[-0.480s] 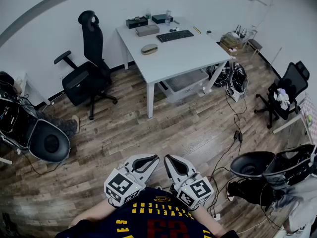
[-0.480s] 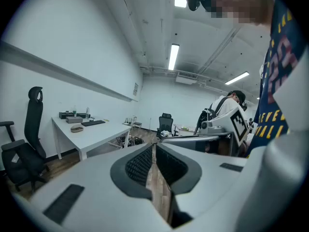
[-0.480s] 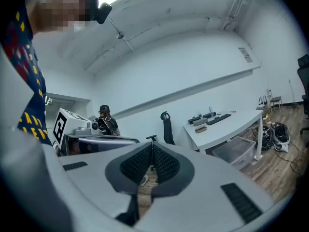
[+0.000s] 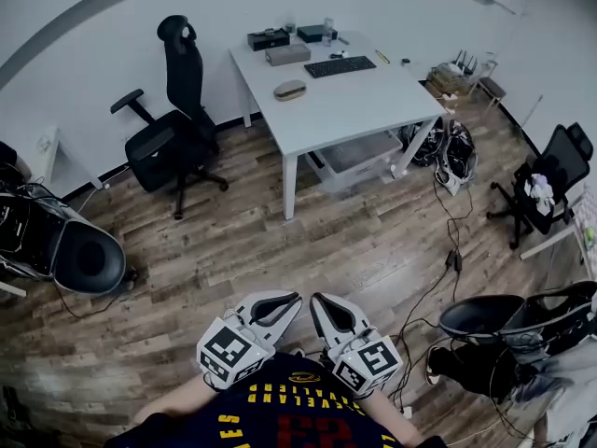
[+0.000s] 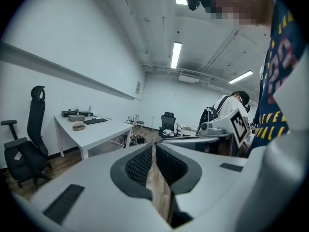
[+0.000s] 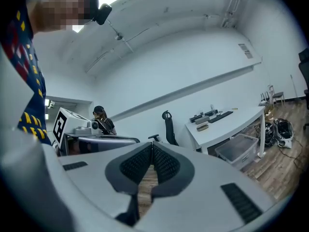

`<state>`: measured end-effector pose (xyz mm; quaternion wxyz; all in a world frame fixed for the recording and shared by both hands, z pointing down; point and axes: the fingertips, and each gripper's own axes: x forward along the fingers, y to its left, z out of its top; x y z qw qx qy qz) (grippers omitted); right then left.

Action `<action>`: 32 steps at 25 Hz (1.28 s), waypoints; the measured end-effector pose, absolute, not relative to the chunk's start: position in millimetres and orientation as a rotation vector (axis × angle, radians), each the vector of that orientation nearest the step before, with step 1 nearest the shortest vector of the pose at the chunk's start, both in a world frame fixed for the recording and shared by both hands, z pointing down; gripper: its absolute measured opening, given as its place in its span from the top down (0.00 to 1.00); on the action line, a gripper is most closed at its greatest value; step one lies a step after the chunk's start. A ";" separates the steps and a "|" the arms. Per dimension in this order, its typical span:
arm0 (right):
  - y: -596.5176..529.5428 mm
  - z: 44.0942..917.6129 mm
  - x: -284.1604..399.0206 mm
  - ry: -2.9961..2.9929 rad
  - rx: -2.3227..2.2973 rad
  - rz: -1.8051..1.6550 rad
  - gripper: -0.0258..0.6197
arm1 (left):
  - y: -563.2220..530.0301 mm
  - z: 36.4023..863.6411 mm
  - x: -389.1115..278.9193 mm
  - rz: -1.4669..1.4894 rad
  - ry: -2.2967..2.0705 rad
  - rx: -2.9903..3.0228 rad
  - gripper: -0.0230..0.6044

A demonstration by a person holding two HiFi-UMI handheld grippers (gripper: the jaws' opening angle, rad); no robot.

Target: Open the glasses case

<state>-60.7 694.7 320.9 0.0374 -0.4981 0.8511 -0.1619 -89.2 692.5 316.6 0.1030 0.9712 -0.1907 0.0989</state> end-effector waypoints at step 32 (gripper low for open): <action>445.6 340.8 -97.3 2.650 -1.715 -0.691 0.93 | 433.1 335.6 -129.6 0.157 -0.418 2.724 0.91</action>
